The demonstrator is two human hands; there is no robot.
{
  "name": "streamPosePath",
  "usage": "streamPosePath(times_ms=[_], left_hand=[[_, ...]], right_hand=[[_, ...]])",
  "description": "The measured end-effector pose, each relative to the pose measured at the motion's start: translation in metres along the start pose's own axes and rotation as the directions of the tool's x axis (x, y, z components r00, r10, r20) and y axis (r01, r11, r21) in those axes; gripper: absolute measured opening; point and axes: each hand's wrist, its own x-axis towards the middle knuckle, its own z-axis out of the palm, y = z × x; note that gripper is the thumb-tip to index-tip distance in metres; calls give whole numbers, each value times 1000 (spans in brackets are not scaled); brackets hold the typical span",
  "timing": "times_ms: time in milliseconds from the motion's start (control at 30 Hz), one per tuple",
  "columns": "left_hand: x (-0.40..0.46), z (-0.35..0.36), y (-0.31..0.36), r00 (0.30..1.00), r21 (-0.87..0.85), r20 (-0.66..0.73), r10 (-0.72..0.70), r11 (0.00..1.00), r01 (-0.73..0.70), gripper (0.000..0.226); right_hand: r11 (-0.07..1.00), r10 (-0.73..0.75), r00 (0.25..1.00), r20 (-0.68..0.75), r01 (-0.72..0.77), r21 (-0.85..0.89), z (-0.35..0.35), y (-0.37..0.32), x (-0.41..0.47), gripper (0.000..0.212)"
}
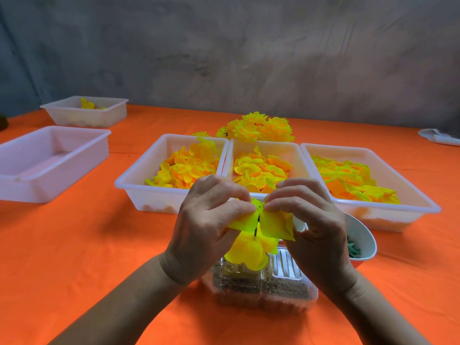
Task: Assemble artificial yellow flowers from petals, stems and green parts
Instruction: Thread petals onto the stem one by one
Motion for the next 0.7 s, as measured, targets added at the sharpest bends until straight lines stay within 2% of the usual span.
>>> streamPosePath(times_ms=[233,433,600,700], left_hand=[[-1,1,1,999,25,25,22,999,-22,16],[-2,2,-1,1000,31,22,3,1000,-4,9],[-1,4,-2,1000,36,6,9,999,-9,9],[-1,5,-2,1000,31,-4,4,1000,-4,9]], right_hand=[[999,28,1000,1,-28,29,1,1,-4,20],[999,46,999,26,-46,9,2,1,-3,13],[999,47,999,26,-47,11,2,0,-3,20],[997,77,997,21,-77,27,4,-1,-2,16]])
